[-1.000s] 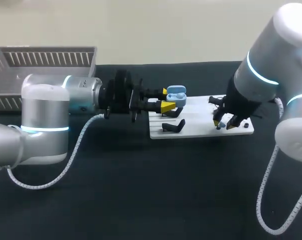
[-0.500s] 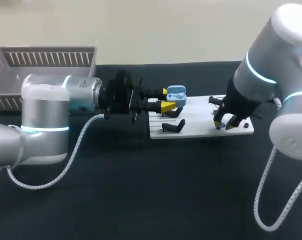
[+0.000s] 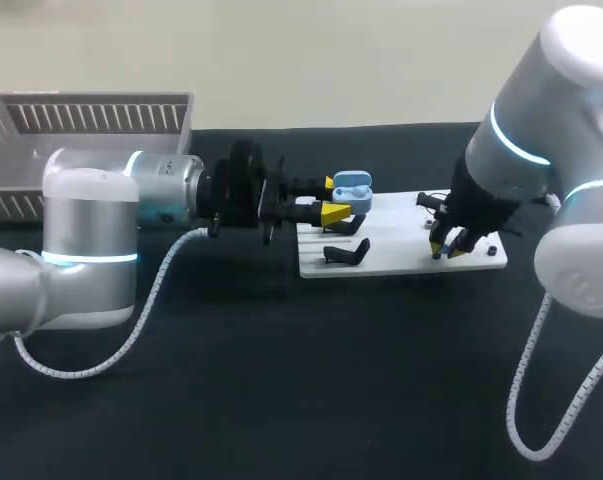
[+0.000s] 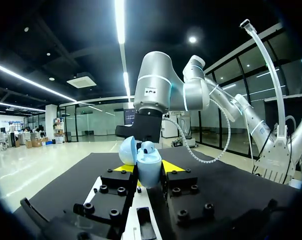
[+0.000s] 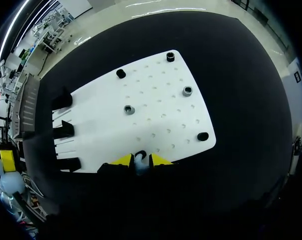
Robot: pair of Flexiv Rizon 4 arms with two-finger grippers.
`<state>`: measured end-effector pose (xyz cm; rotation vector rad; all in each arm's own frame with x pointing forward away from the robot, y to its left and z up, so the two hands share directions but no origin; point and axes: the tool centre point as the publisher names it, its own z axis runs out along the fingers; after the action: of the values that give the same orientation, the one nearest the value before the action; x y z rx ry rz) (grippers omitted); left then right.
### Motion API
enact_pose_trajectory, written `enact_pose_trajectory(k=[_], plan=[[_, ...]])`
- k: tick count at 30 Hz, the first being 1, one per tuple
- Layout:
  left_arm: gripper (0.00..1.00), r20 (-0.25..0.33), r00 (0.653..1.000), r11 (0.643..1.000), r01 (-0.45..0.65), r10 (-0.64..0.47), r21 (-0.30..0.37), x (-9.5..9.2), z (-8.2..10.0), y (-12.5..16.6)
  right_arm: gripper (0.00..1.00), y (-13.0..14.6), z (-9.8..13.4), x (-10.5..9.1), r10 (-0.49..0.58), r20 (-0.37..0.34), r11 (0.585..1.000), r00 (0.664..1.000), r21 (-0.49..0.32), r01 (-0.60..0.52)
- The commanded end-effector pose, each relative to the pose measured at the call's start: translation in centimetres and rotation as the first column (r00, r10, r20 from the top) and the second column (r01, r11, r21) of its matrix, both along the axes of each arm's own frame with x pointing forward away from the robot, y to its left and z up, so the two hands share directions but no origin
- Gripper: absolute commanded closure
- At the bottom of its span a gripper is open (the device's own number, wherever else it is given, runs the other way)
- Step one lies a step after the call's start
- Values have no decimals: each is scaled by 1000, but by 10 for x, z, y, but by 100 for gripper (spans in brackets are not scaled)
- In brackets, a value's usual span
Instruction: Pick up each earbud case from the left stands, insert the matching earbuds, close the lid, and place the case in the box.
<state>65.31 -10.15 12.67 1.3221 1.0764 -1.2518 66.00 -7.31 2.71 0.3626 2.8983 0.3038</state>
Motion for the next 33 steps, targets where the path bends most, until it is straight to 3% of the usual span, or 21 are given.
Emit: enact_pose_trajectory(k=[1, 9, 14, 18, 23, 33], plan=[[100, 3, 1000, 1000, -3, 3, -3, -1, -1, 0, 100, -4, 24, -18, -1, 28, 1000, 1000, -19, 1], [100, 3, 1000, 1000, -3, 3, -3, -1, -1, 0, 100, -4, 75, -38, 24, 51, 999, 998, -28, -22], [100, 3, 1000, 1000, -3, 3, -3, -1, -1, 0, 100, 10, 124, -59, 106, 55, 994, 993, -32, -105], [100, 3, 1000, 1000, -3, 3, -3, -1, -1, 0, 100, 29, 146, -74, 197, 36, 980, 980, -39, -196], [100, 3, 1000, 1000, -3, 3, -3, -1, -1, 0, 100, 53, 158, -85, 293, 43, 953, 955, -97, -288], [100, 3, 1000, 1000, -3, 3, -3, -1, -1, 0, 100, 97, 159, -75, 408, 53, 903, 912, -174, -394]])
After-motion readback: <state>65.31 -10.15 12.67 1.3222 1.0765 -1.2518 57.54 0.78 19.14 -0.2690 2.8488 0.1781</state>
